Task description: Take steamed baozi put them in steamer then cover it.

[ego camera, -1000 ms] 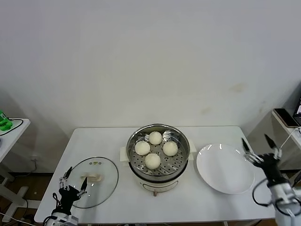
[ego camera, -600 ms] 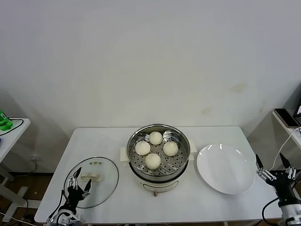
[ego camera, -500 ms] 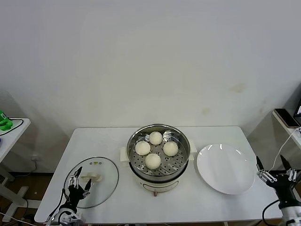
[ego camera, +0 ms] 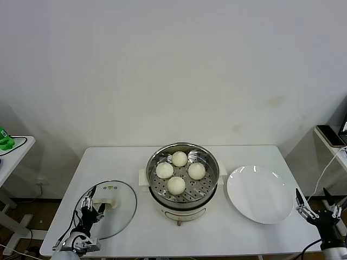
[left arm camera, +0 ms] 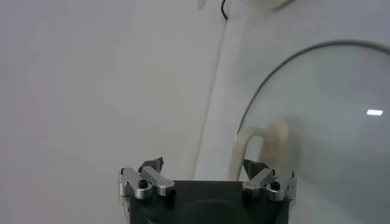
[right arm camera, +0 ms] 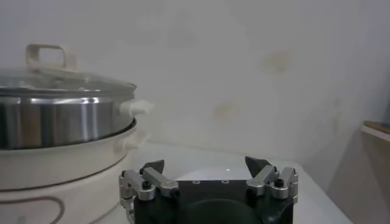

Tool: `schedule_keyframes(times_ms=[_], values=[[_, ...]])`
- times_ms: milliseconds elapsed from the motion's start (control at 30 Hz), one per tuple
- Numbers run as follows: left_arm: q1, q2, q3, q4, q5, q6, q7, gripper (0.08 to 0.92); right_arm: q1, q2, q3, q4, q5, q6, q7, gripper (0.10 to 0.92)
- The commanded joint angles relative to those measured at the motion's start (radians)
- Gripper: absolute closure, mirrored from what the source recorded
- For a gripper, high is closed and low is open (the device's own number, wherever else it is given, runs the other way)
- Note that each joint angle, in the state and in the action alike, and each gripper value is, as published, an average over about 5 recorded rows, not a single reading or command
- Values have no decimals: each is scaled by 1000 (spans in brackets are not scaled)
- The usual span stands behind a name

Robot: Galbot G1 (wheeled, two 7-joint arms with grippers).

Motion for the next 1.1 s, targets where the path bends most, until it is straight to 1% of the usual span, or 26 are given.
schedule_keyframes(times_ms=[33, 233, 333, 433, 833, 933, 1100], values=[[-30, 3, 10, 30, 17, 3, 1, 177, -11, 9, 7, 3, 9, 3, -2, 203], [-41, -5, 15, 50, 18, 2, -8, 177, -13, 11, 11, 8, 18, 4, -1, 203], [-40, -9, 18, 53, 18, 1, -15, 199, -13, 14, 10, 7, 19, 5, -1, 203], [-41, -13, 21, 55, 19, -1, -22, 268, -12, 17, 9, 3, 19, 7, 0, 203], [-40, -32, 34, 62, 49, -5, -49, 614, -5, 18, 19, -12, 34, 15, 10, 203], [-37, -36, 29, 64, 76, -15, -69, 700, -2, 20, 16, -11, 33, 14, 11, 203], [-21, -55, -9, 56, 184, -48, -127, 839, -3, 21, 12, -8, 19, 12, 11, 203]])
